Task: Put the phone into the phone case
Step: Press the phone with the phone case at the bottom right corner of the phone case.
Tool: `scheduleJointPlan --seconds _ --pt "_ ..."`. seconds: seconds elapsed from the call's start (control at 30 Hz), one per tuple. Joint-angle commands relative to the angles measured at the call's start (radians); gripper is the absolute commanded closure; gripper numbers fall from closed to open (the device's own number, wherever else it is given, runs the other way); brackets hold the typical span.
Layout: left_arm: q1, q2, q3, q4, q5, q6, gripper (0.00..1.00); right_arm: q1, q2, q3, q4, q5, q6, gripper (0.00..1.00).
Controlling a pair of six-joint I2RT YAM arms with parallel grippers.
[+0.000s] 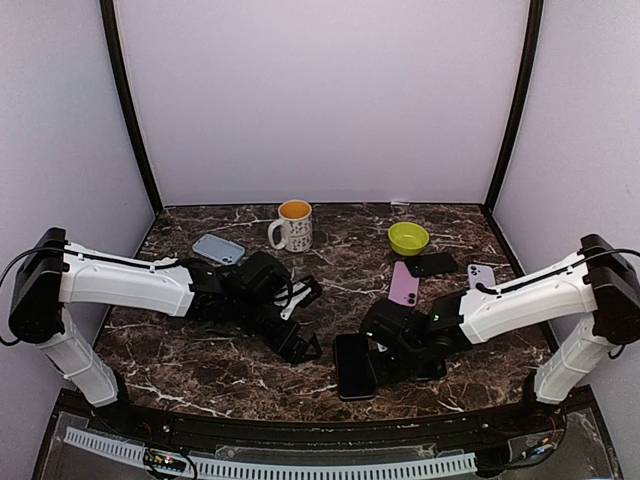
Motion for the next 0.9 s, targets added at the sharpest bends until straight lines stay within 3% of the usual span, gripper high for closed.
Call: scheduleJointPlan --seconds 0.0,0.13,0.3,0.53,0.7,0.87 --pt "-0.005 -0.031 0.023 -0.047 -0.044 0.032 0.06 0.042 0.107 -0.003 -0.183 0.144 0.029 0.94" --pt "-0.005 -0.038 0.025 -0.056 -0.069 0.042 0.06 0.073 0.132 0.077 -0.296 0.244 0.043 0.89" --pt "-0.005 -0.045 0.047 -0.091 -0.102 0.058 0.05 0.105 0.135 0.315 -0.529 0.401 0.042 0.47" --pt "-0.003 -0.097 0.071 -0.156 -0.218 0.138 0.04 0.107 0.158 0.565 -0.774 0.57 0.074 0.04" --pt "-0.003 -0.115 0.129 -0.24 -0.4 0.266 0.02 0.104 0.178 0.654 -0.867 0.651 0.12 0.02" --pt "0.002 -0.148 0.146 -0.19 -0.624 0.391 0.01 0.096 0.128 0.667 -0.708 0.628 0.093 0.02"
